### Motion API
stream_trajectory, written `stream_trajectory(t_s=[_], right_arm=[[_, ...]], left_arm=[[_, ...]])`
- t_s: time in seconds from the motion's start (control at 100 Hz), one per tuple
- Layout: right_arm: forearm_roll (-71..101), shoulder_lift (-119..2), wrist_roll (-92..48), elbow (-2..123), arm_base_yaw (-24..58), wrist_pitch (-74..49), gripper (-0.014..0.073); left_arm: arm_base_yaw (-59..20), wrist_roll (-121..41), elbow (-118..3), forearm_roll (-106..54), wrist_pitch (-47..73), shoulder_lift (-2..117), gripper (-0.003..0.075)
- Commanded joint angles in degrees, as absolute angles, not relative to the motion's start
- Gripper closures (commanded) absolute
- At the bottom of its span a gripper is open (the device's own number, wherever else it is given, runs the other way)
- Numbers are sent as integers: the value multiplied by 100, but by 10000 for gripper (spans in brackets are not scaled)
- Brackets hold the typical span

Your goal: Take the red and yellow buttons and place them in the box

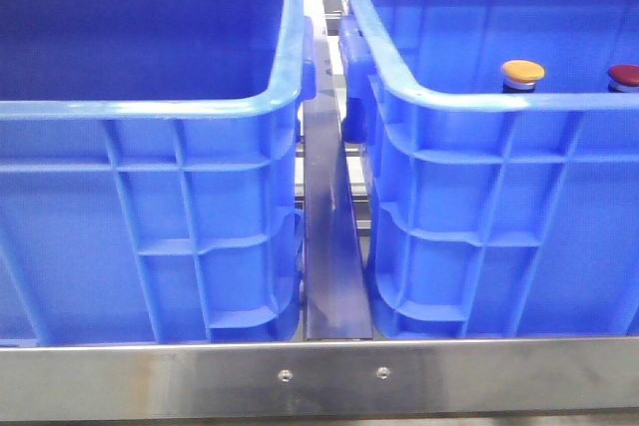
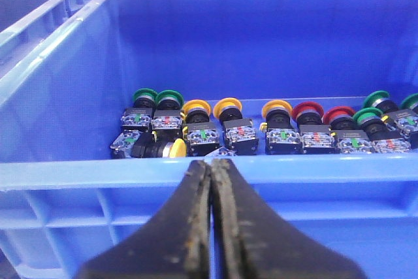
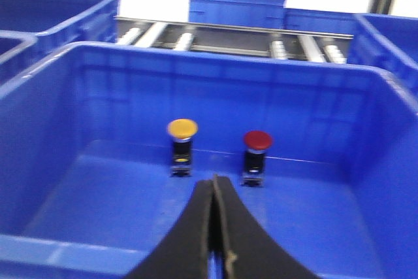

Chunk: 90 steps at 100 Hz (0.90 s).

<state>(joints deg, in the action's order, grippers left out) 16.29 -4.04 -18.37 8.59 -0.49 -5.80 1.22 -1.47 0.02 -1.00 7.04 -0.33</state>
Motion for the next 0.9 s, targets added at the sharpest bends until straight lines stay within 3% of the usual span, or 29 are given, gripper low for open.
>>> stream_trajectory(t_s=[0.0, 0.28, 0.53, 0.89], right_arm=[[86, -436, -367, 891, -44, 270, 695], [-340, -267, 95, -226, -197, 1879, 695], [-353, 179, 104, -202, -424, 702, 695], [-295, 179, 104, -197, -419, 734, 695]], left_arm=[[127, -89, 105, -106, 214, -205, 741], [127, -89, 105, -106, 214, -205, 741], [127, -89, 105, -106, 232, -205, 741], [127, -89, 105, -106, 232, -205, 741]])
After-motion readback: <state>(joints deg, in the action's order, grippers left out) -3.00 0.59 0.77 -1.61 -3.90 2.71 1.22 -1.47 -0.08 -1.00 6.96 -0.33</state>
